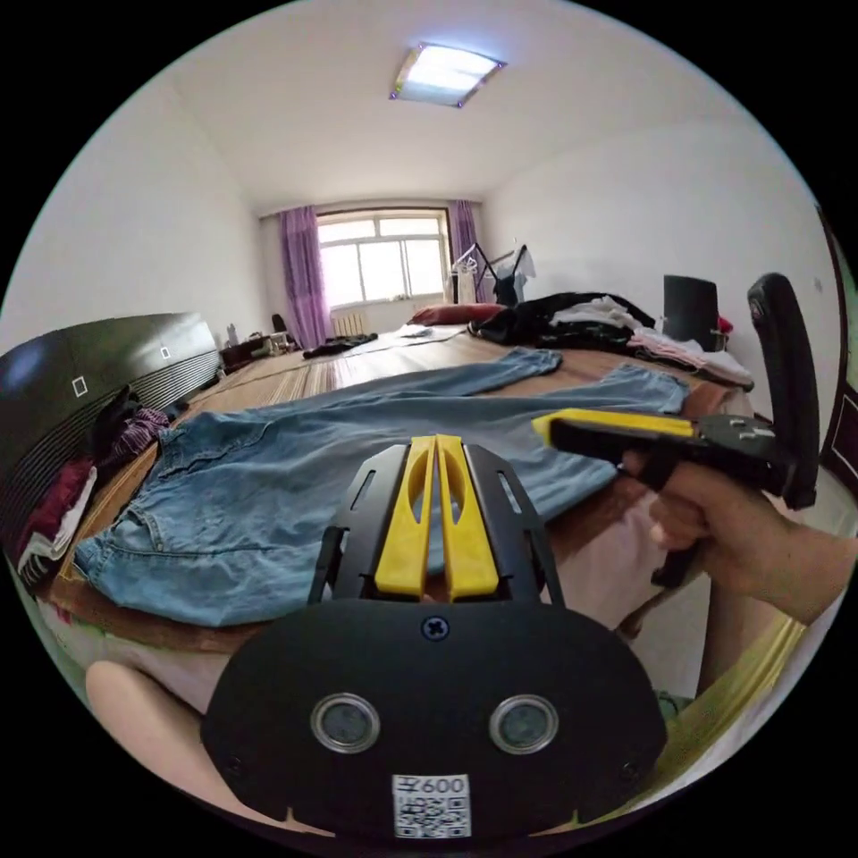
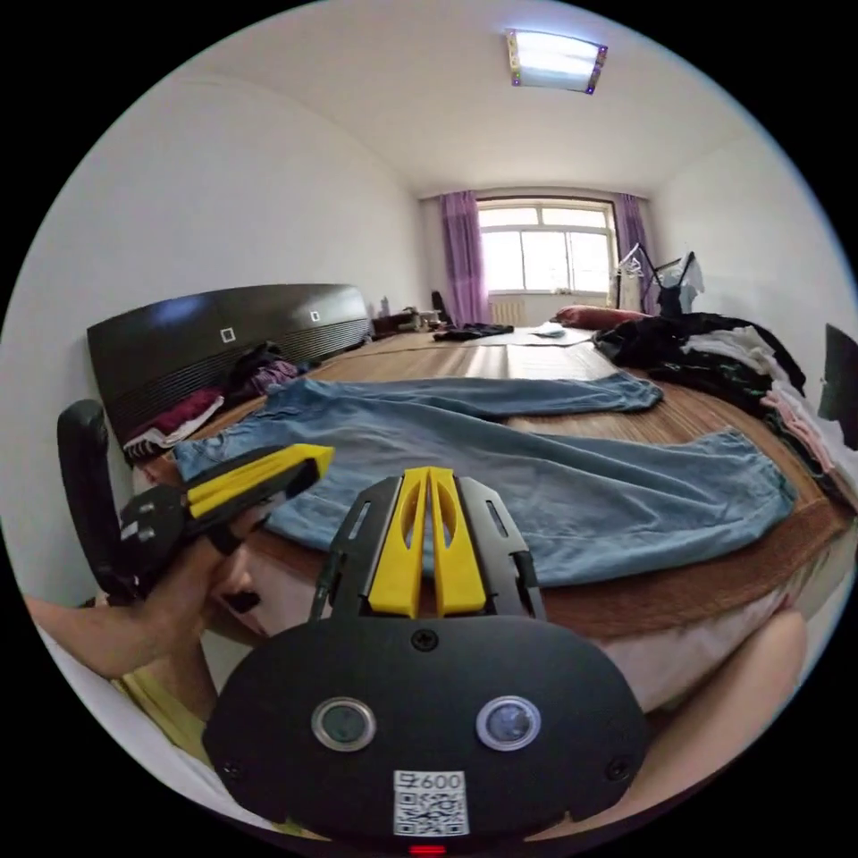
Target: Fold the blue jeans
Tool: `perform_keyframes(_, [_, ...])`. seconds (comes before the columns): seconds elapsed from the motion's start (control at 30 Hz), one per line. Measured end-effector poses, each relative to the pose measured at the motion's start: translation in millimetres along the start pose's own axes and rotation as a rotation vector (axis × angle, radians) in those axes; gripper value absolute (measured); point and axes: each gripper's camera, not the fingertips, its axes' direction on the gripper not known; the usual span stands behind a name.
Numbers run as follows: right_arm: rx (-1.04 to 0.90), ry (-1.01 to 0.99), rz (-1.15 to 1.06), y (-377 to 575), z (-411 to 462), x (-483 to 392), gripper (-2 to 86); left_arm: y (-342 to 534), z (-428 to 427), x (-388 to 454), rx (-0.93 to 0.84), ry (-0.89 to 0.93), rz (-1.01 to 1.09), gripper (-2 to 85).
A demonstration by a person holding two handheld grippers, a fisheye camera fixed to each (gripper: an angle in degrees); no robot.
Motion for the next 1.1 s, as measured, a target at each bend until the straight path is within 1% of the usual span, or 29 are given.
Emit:
perform_keyframes(0.03, [-0.025, 0.016, -0.048, 0.3, 7.7, -11.7, -0.8, -2.9, 10.4, 8.4, -0.087, -0.036, -0.007, 0.4])
perform_keyframes(0.1, [-0.094, 0.049, -0.11, 4.1, 21.3, -20.9, -0.8, -1.9, 21.8, 14.8, -0.179, -0.069, -0.02, 0.4])
perform_keyframes(0.13, [-0.134, 0.062, -0.114, 7.3, 26.3, -17.7, -0.8, -0.1, 16.4, 16.9, -0.149, -0.056, 0.001, 0.4])
perform_keyframes(0.2, [-0.071, 0.036, -0.092, 9.6, 12.6, -1.4, -0.8, -1.4, 6.3, 15.7, -0.135, -0.084, 0.007, 0.3])
perform_keyframes(0.27, [-0.069, 0.038, -0.051, 8.4, 2.8, 26.3, -0.8, -1.4, -4.0, 7.9, -0.128, -0.125, -0.004, 0.3])
perform_keyframes(0.3, [-0.084, 0.096, 0.043, 8.2, -2.9, 56.4, -0.8, -0.1, -11.5, -1.3, -0.118, -0.126, -0.02, 0.3])
perform_keyframes(0.37, [-0.061, -0.039, 0.17, 8.7, -17.6, 109.5, -0.8, 2.4, -21.2, -20.7, -0.13, -0.165, -0.074, 0.3])
perform_keyframes(0.4, [-0.046, -0.119, 0.26, 6.5, -26.2, 141.0, -0.8, 4.2, -27.8, -34.3, -0.144, -0.213, -0.1, 0.3])
perform_keyframes(0.43, [-0.052, -0.174, 0.301, 2.3, -30.7, 162.9, -0.8, 7.0, -33.4, -50.1, -0.173, -0.293, -0.132, 0.3])
perform_keyframes(0.47, [-0.051, -0.183, 0.315, -0.2, -32.8, 170.2, -0.8, 8.7, -36.8, -58.2, -0.18, -0.319, -0.141, 0.3])
perform_keyframes(0.53, [-0.045, -0.092, 0.349, -9.9, -42.0, 186.8, -0.8, 13.7, -52.8, -89.2, -0.198, -0.359, -0.161, 0.4])
perform_keyframes(0.57, [-0.05, -0.074, 0.348, -12.3, -43.9, 190.5, -0.8, 13.6, -57.8, -95.9, -0.186, -0.324, -0.155, 0.4])
perform_keyframes(0.6, [-0.057, -0.011, 0.35, -16.7, -49.0, 199.3, -0.8, 12.1, -66.3, -110.3, -0.192, -0.305, -0.191, 0.4])
perform_keyframes(0.63, [-0.067, 0.098, 0.345, -19.8, -54.5, 209.3, -0.8, 10.8, -71.6, -125.1, -0.231, -0.36, -0.242, 0.5])
perform_keyframes(0.7, [-0.071, 0.19, 0.301, -25.5, -62.3, 225.0, -0.8, 7.4, -83.9, -141.8, -0.216, -0.319, -0.276, 0.6])
perform_keyframes(0.77, [-0.089, 0.255, 0.265, -32.9, -68.6, 239.7, -0.9, 3.7, -93.3, -157.1, -0.227, -0.331, -0.336, 0.7])
perform_keyframes(0.83, [-0.07, 0.432, 0.294, -39.4, -84.1, 259.6, -0.9, -6.1, -105.8, -171.2, -0.224, -0.26, -0.409, 0.7])
perform_keyframes(0.87, [-0.062, 0.451, 0.315, -40.8, -88.8, 265.2, -0.9, -9.3, -109.5, -173.4, -0.224, -0.262, -0.439, 0.7])
perform_keyframes(0.93, [-0.02, 0.394, 0.38, -46.1, -104.3, 283.0, -0.9, -29.7, -130.8, -169.8, -0.2, -0.381, -0.518, 0.6])
perform_keyframes(1.0, [-0.011, 0.334, 0.385, -49.8, -104.7, 288.7, -0.9, -51.8, -144.3, -156.0, -0.124, -0.434, -0.481, 0.6])
perform_keyframes(1.07, [-0.064, 0.326, 0.375, -52.6, -92.7, 291.1, -0.9, -71.3, -145.2, -146.5, -0.075, -0.405, -0.449, 0.6])
perform_keyframes(1.1, [-0.107, 0.331, 0.394, -53.0, -83.6, 294.1, -0.9, -83.0, -138.4, -143.9, -0.087, -0.348, -0.432, 0.5])
